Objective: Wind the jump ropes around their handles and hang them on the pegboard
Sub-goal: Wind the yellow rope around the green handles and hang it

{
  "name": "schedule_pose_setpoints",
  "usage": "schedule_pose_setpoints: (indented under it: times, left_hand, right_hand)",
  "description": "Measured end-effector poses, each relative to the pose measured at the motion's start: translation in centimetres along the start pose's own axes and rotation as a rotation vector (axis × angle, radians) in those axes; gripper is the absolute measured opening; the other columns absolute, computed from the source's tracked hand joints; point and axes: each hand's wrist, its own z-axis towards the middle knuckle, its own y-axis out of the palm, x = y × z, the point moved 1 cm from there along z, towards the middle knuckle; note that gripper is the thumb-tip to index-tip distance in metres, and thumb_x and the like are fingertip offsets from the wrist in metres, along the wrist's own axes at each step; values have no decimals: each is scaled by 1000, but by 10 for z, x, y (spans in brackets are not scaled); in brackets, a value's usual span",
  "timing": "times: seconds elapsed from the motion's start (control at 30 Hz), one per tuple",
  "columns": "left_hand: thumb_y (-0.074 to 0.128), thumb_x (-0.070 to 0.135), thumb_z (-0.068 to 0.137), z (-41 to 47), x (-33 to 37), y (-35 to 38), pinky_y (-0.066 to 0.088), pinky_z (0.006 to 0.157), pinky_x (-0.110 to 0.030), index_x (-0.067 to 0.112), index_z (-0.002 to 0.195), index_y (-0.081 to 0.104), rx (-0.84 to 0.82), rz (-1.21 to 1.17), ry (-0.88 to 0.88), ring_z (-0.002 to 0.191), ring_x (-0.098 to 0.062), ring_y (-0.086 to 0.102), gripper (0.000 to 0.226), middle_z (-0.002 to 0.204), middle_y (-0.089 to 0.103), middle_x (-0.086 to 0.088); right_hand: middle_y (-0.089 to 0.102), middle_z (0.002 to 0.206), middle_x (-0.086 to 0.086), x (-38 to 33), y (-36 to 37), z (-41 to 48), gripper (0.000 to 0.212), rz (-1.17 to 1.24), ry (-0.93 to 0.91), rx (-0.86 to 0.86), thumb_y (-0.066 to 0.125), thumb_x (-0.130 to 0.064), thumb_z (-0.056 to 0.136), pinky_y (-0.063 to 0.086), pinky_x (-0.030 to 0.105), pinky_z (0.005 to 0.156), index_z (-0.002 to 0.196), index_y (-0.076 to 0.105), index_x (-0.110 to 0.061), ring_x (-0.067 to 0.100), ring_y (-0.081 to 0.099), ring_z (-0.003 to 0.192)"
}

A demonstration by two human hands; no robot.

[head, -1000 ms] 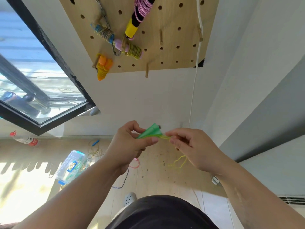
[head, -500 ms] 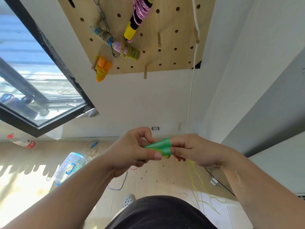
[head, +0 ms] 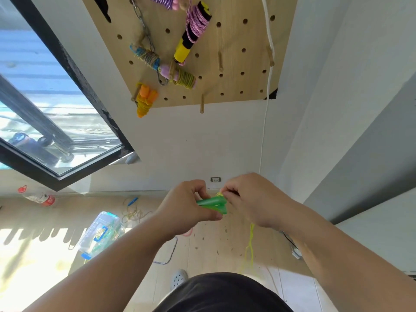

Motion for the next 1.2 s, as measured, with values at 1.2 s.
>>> schedule_pose_setpoints:
  times: [1.2]
  left_hand:
    - [96, 17, 63, -14, 8, -3, 45, 57, -28, 19, 73, 59, -386, -6, 72, 58, -13, 54, 38, 71, 67, -12]
  right_hand:
    - [55, 64, -10, 34, -1, 6, 11, 288, -16, -208, 73, -27, 92, 39, 24, 60, 81, 74, -26, 5, 47, 61]
